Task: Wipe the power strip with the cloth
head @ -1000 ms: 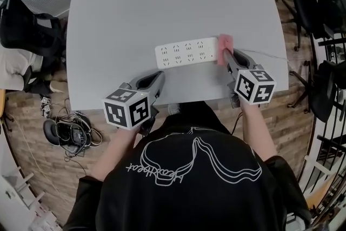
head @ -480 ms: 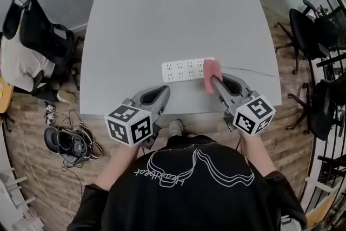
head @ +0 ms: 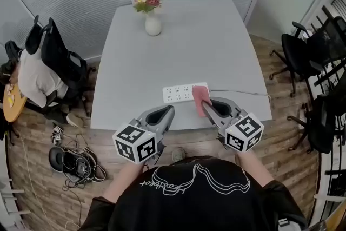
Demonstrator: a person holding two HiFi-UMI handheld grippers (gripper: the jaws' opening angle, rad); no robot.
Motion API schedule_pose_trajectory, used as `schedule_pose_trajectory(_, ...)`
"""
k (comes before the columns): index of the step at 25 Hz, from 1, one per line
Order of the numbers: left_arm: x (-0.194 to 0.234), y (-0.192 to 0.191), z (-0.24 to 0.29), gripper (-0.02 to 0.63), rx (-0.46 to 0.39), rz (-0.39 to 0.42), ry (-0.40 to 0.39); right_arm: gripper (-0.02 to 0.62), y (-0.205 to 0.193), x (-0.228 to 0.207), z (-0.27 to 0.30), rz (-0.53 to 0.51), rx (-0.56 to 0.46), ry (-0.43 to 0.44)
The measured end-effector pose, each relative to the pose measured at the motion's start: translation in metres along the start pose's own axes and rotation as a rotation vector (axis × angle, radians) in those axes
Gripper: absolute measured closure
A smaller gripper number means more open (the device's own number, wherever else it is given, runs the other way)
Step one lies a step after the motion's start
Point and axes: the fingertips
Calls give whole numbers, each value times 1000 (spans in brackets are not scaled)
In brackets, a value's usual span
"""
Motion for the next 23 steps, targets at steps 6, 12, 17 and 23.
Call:
schedule_pose_trajectory(6, -28, 5, -7, 592, -25, 40, 14, 561, 6, 9, -26, -13, -21, -7)
schedule_pose_trajectory(12, -49, 4, -11, 592, -33, 58, 22, 561, 10, 14, -45, 1, -44, 2)
schedule_pose_trajectory(17, -61, 2, -10, 592, -34, 65, 27, 563, 11, 15, -55, 6, -53, 14)
schedule_pose_trajectory(23, -69, -6, -7, 591, -32, 67, 37, 561, 7, 13, -63, 39, -64, 29)
Point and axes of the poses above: the fingertips, and each gripper's own axes: z forward along the fingers, x to its left, y out of its top, and after that the axes turned 3 degrees about -y, right-handed
